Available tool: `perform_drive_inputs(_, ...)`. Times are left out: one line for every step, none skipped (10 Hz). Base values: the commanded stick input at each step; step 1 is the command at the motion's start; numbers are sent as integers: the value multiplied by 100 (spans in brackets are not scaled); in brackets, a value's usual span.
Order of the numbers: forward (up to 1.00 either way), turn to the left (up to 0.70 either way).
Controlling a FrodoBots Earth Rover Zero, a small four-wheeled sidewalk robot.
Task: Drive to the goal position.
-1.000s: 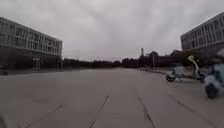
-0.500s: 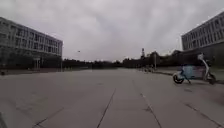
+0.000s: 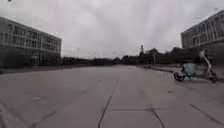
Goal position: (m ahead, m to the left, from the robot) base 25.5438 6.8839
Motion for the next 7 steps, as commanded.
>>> perform_drive_inputs(26, 0)
perform_drive_inputs(92, 0)
perform_drive_inputs(97, 0)
perform_drive_inputs(100, 0)
perform_drive_inputs(100, 0)
perform_drive_inputs(100, 0)
perform_drive_inputs(100, 0)
